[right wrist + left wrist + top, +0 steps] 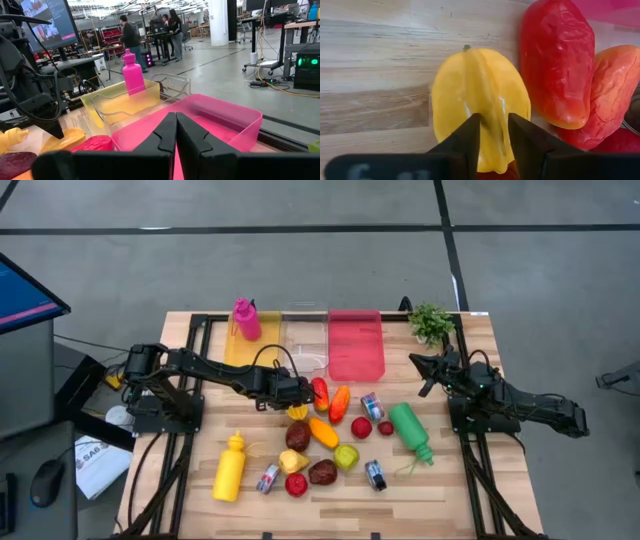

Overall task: Pick & Place Food Item
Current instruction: Put the yellow starfruit into the pink bin

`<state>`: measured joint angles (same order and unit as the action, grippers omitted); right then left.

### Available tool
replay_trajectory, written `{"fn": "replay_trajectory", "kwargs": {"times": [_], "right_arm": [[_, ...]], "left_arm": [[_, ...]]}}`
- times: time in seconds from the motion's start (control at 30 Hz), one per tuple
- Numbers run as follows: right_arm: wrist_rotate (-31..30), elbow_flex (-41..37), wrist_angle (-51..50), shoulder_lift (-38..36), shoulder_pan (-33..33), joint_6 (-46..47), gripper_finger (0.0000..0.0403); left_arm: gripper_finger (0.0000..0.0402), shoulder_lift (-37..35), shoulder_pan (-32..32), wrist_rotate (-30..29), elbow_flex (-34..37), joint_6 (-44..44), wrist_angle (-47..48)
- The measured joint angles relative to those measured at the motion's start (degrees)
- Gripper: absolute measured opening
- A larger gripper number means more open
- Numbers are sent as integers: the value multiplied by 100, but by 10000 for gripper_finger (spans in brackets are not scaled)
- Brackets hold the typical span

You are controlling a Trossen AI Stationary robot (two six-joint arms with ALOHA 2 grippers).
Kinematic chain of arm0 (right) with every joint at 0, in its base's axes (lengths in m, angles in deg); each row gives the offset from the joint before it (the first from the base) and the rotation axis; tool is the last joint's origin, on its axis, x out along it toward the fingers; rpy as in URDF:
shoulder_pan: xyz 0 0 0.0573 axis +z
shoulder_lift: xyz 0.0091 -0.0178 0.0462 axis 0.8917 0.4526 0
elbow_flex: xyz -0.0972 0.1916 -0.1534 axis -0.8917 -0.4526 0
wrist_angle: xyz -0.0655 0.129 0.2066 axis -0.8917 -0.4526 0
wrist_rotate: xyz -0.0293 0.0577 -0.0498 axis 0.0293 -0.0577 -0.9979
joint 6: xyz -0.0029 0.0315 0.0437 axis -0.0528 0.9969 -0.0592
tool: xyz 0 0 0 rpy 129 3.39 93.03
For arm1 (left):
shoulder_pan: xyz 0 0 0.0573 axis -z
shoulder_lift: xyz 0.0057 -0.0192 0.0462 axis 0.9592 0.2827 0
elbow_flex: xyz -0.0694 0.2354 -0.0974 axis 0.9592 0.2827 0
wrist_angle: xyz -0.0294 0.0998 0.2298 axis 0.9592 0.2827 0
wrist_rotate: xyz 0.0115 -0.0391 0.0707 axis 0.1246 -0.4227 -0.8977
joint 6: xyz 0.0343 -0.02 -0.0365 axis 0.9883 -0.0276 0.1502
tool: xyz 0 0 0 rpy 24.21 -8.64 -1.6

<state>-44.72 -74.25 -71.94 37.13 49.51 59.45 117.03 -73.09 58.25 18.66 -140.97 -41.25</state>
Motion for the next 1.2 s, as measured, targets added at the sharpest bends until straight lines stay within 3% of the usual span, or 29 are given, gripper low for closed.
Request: {"fn": "replay_trajectory", "kwargs": {"times": [0.4, 1.2], "right_arm": [[0, 0, 0, 0, 0, 0, 6], [0, 0, 0, 0, -7, 0, 6]], "left_arm": [[15, -2, -2, -4, -2, 1, -71], [19, -32, -2, -28, 142, 2, -188]]}}
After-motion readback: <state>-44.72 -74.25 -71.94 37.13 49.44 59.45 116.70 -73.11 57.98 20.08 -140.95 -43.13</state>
